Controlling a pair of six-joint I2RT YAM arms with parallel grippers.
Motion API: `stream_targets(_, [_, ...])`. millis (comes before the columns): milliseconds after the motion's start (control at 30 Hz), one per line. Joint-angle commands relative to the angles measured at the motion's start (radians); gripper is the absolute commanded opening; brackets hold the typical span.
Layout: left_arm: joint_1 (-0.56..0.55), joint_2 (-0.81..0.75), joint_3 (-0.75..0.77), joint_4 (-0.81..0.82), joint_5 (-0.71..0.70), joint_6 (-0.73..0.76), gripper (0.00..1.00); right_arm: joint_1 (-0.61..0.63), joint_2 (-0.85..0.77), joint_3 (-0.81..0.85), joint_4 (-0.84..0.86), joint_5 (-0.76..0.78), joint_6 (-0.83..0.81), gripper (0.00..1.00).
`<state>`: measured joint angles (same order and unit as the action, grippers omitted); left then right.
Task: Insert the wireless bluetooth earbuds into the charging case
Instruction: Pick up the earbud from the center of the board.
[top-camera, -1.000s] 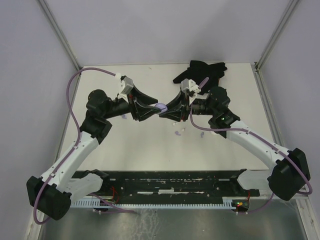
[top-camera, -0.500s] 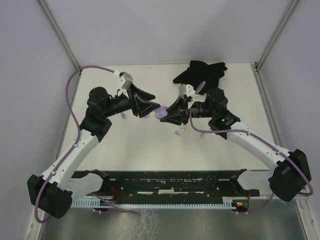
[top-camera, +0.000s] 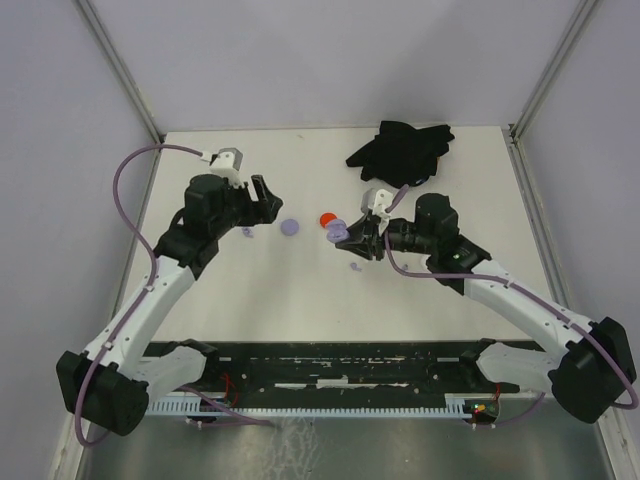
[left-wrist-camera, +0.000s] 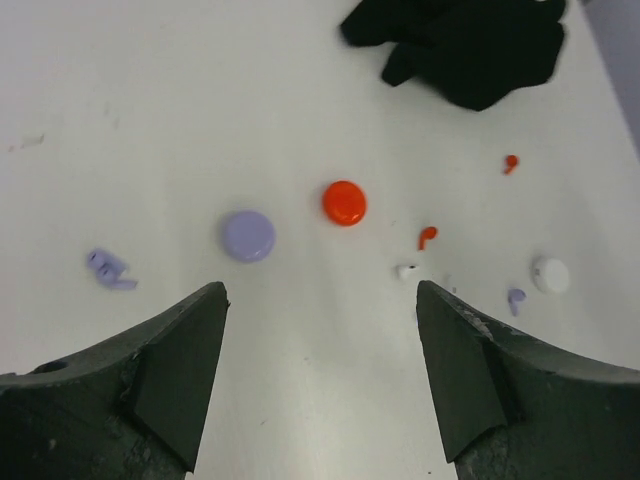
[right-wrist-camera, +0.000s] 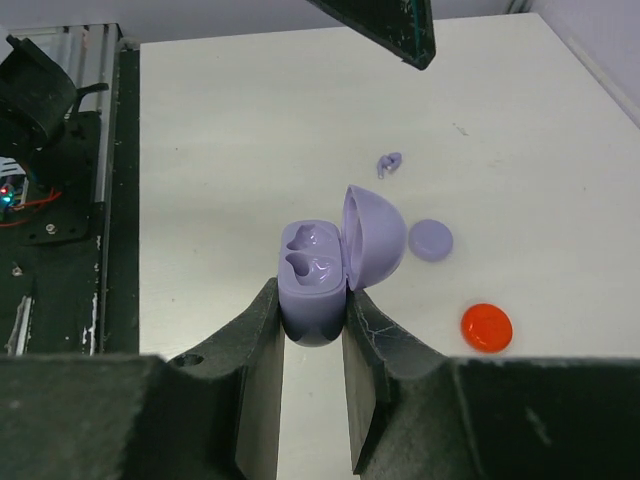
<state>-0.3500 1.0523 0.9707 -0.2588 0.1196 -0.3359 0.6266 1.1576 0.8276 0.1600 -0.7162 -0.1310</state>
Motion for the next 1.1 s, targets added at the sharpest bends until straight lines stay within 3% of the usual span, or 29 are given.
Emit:
stream_targets(0, [0.038,0.067,0.019,-0.143,-0.265,-0.127,0.83,0.003,-0.044,-0.024,-0.001,0.080,-0.051,0.04])
stream_targets(133, [0.092,0.145,-0.008,-0.139,-0.330,-0.154,0.81,0.003,-0.042,-0.030,0.000,0.095,-0.047,0.03])
stream_targets(433, [0.193,0.350,0.010,-0.096,-0.376,-0.152,0.66,0.003,-0.024,-0.035,-0.005,0.088,-0.042,0.02])
stream_targets(1067, [0.215,0.697,0.174,-0.094,-0.329,-0.114,0.45,0.002,0.021,-0.005,-0.055,0.075,-0.069,0.02])
